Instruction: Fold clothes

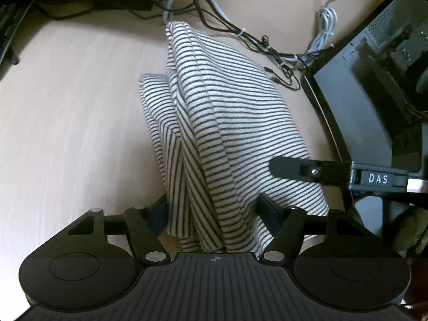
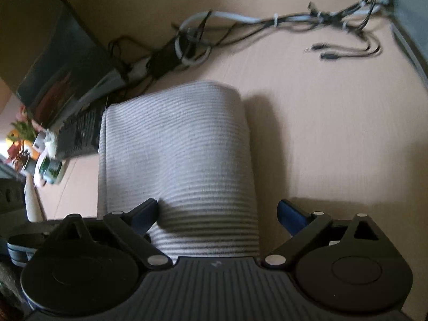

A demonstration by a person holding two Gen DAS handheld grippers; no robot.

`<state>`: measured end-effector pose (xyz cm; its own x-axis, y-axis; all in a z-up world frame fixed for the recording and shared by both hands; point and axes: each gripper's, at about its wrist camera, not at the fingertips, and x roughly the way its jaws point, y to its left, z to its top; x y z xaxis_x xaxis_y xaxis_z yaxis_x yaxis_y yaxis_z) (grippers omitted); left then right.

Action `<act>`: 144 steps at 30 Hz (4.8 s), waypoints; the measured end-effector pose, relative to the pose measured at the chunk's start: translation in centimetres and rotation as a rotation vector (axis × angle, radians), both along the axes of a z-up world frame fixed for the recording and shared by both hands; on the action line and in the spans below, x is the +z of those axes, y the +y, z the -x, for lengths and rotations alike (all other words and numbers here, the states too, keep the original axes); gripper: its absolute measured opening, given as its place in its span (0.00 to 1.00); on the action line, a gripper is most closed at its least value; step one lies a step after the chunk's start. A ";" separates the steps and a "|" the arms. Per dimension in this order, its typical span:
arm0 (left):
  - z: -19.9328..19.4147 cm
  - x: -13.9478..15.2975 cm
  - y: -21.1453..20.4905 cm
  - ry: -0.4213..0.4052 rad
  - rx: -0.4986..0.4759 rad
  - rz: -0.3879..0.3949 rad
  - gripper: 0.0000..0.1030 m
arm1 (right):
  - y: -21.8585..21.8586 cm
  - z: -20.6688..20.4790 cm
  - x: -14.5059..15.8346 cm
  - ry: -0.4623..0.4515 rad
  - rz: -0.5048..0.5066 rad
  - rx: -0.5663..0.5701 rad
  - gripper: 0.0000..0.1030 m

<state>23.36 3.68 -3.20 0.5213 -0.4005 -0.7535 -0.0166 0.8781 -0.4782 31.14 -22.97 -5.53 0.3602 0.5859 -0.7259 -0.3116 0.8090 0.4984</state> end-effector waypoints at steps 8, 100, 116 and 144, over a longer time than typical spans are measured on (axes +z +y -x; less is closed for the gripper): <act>3.2 -0.4 2.6 -0.029 0.075 0.018 0.58 | 4.4 -0.7 0.2 -0.002 0.027 0.152 0.80; 0.2 3.1 22.1 -0.290 0.168 -0.028 0.74 | 23.1 3.2 3.1 -0.362 0.319 0.356 0.83; -0.7 0.9 24.2 -0.273 0.158 0.025 0.74 | 25.4 6.1 4.4 -0.488 0.328 0.444 0.91; 5.5 0.1 15.8 -0.226 0.349 0.002 0.68 | 20.6 -6.4 2.6 -0.231 -0.157 0.394 0.64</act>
<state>17.83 19.45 -3.08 0.7784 -0.1718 -0.6038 -0.2073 0.8375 -0.5055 37.55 -2.34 -2.96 0.2295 0.8066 -0.5448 -0.6963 0.5272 0.4872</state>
